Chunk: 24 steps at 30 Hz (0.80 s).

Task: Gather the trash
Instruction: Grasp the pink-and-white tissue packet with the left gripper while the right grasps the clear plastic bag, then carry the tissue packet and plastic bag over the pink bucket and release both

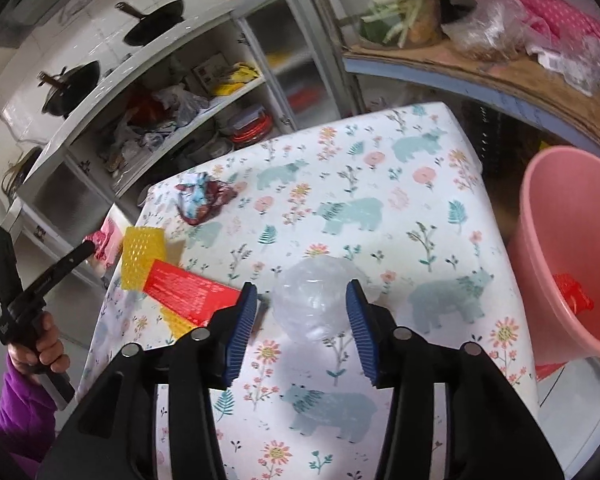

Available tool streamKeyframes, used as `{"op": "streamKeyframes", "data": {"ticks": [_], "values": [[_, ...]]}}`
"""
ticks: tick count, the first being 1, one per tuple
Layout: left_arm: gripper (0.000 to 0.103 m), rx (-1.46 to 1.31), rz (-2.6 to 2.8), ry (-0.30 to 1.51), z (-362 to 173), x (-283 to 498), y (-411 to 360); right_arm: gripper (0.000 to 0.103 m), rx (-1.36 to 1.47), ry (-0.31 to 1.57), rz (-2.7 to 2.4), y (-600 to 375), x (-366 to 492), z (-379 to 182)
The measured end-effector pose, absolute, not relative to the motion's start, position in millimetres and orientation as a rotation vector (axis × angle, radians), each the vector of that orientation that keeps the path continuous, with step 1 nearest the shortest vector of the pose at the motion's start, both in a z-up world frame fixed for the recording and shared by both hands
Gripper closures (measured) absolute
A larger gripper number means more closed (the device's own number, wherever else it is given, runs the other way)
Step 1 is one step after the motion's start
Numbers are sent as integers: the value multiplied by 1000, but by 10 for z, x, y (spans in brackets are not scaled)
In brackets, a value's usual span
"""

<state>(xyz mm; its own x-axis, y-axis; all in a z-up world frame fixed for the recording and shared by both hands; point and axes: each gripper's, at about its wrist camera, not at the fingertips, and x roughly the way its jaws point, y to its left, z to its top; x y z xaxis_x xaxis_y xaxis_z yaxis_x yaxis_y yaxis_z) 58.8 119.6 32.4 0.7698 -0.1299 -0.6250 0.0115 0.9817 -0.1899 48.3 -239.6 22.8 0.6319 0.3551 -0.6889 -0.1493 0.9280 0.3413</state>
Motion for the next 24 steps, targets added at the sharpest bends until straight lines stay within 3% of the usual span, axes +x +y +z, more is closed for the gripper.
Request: {"op": "streamKeyframes", "data": {"ticks": [9,11,13,24], "values": [[74,-167,-112,666,513,472,1000,53,169,833,237,-2295,542,28],[74,-158,-115,663,545,454,951,71,160,828,220,-2308,540,-7],[74,-149,-119,659,586,431,908,81,176,842,230,-2346,540,-31],[74,-124,-163,648,714,361,604,86,192,784,259,-2496,219,160]]}}
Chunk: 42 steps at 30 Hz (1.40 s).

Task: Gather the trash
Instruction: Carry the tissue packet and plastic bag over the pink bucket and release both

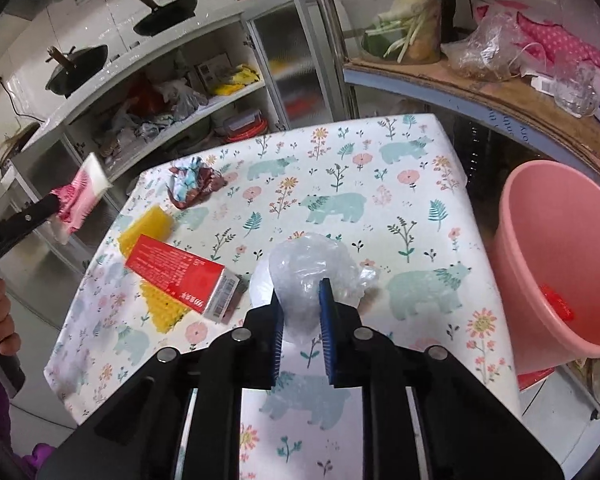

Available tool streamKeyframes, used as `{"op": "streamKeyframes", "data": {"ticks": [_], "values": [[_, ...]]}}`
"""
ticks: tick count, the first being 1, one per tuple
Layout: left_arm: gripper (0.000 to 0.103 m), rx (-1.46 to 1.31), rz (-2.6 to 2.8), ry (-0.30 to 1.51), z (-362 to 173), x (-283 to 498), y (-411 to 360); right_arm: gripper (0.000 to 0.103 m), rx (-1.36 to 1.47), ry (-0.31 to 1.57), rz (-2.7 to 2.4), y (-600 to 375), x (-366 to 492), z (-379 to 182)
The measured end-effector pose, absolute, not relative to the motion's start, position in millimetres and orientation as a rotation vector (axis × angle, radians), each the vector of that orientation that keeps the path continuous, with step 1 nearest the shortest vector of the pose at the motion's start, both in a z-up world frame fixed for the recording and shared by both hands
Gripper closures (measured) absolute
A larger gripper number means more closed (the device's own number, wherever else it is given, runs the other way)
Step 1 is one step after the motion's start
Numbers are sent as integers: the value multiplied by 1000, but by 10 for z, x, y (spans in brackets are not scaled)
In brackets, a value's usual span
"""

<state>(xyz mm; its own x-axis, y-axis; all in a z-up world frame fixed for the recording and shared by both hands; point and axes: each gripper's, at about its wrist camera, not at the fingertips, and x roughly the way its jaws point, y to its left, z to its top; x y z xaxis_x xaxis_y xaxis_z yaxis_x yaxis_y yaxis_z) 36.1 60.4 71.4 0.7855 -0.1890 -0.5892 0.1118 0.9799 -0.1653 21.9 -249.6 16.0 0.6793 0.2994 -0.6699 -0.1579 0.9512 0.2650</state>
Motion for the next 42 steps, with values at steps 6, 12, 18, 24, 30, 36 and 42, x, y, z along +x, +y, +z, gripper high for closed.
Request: {"op": "streamKeyframes", "data": {"ticks": [6,12,18,24,30,36,42], "values": [[74,-115,-225,640,743,377,283,86,221,745,228,-2708,24,270],[74,-108,-292,633,781,442,-65,86,265,692,162,-3006,-153,353],[74,-88,-372,631,816,551,-499,86,305,660,92,-3323,-246,373],[74,-56,-444,643,792,670,-973,86,341,646,20,-3641,-317,338],[74,-23,-509,662,742,829,-1486,86,375,627,-67,-3993,-403,283],[74,19,-573,678,658,961,-2056,86,405,616,-142,-4287,-431,211],[74,58,-627,713,482,1071,-2556,86,400,632,-174,-4408,-348,126]]}}
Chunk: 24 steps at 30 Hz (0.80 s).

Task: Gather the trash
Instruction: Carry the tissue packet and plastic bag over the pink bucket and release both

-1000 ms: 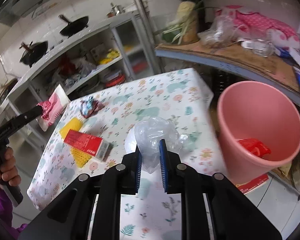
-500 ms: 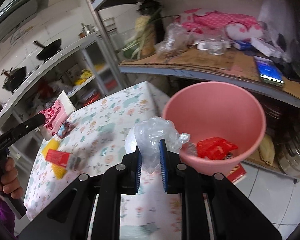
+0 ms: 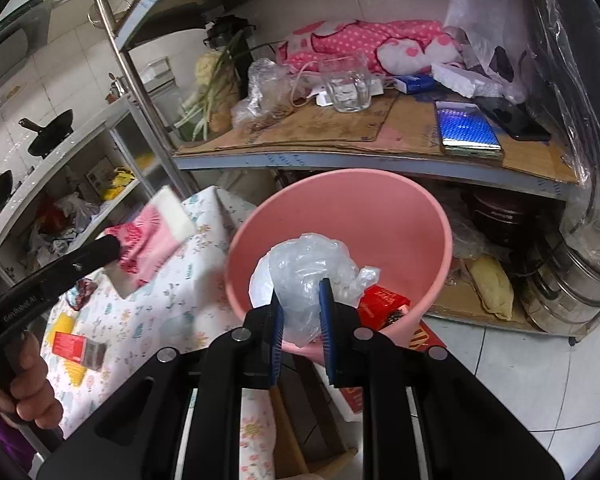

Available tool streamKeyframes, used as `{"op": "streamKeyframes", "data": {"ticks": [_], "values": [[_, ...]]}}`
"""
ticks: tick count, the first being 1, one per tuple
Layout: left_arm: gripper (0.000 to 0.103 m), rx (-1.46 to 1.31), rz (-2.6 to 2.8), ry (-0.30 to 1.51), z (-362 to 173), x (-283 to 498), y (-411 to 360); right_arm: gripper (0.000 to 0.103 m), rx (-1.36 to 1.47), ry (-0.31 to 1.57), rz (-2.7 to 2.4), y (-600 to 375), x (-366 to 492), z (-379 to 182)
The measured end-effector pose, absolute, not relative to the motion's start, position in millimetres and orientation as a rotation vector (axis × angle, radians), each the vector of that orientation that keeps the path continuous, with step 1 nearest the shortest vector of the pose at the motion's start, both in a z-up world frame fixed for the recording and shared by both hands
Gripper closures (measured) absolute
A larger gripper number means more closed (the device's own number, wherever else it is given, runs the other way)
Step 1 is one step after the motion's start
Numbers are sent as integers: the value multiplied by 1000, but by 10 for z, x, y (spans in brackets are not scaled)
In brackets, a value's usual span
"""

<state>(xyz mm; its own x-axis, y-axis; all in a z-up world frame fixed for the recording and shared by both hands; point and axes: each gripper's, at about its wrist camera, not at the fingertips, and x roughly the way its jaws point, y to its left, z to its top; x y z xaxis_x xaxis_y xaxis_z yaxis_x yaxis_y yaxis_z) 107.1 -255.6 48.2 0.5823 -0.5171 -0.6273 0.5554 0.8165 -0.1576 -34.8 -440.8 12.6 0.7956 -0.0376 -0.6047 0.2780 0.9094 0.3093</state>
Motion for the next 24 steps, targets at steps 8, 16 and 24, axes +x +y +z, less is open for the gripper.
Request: {"op": "streamKeyframes", "data": {"ticks": [8,16,24], "values": [[74,99,-658,772,237,1208,-3042,86,378,666,-196,-4518,-229,26],[74,110,-663,811,74,1280,-3181,86,383,687,-199,-4571,-174,-74],[71,106,-656,822,-9,1289,-3227,81,390,727,-205,-4609,-108,-150]]}}
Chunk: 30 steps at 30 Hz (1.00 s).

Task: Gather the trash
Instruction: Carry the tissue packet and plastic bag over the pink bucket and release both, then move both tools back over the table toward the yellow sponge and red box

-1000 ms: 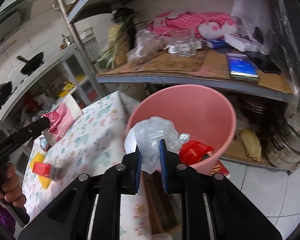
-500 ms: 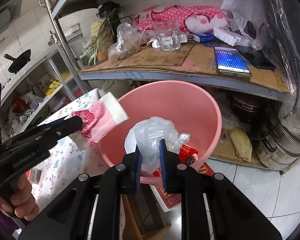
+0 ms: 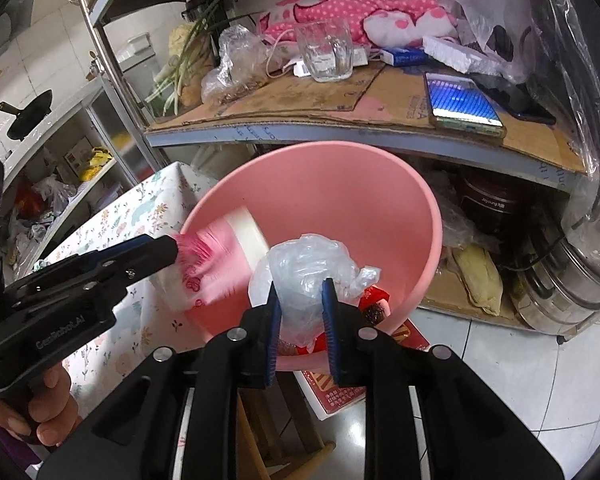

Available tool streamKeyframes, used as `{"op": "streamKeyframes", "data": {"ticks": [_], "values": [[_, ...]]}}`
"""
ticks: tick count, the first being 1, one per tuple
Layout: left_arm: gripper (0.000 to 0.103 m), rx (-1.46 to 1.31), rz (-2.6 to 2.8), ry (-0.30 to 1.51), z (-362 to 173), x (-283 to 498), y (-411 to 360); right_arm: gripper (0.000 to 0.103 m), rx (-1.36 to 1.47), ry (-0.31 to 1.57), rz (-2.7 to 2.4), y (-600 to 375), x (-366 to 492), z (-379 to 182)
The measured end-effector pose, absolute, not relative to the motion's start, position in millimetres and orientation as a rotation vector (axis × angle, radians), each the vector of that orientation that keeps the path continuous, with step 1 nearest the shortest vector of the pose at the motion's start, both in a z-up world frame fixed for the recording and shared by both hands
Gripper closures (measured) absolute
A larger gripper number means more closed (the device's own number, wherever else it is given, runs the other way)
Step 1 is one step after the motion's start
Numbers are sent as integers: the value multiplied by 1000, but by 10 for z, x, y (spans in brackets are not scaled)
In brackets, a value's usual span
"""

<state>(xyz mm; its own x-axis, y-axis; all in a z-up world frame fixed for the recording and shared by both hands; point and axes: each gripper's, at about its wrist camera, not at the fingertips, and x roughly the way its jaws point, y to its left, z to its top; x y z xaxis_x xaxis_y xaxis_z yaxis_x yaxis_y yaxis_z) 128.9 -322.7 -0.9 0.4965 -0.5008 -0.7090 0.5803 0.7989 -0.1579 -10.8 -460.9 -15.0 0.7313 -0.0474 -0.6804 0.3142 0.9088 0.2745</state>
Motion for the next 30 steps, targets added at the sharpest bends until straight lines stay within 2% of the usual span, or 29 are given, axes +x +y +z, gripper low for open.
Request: {"op": "streamKeyframes", "data": {"ticks": [4,7,9,19,27,30], "values": [[68,99,-658,824,1,1286,-3229,79,386,737,-206,-4610,-103,-164],[66,85,-661,828,17,1287,-3209,69,382,735,-206,-4610,-108,-161],[65,81,-662,827,30,1277,-3198,67,382,735,-208,-4615,-109,-159],[57,42,-674,832,139,1189,-3009,66,374,727,-194,-4506,-183,-73],[54,19,-651,839,218,1086,-2658,66,356,724,-143,-4264,-220,16],[49,9,-637,836,255,1047,-2504,66,347,723,-124,-4160,-235,50]]}}
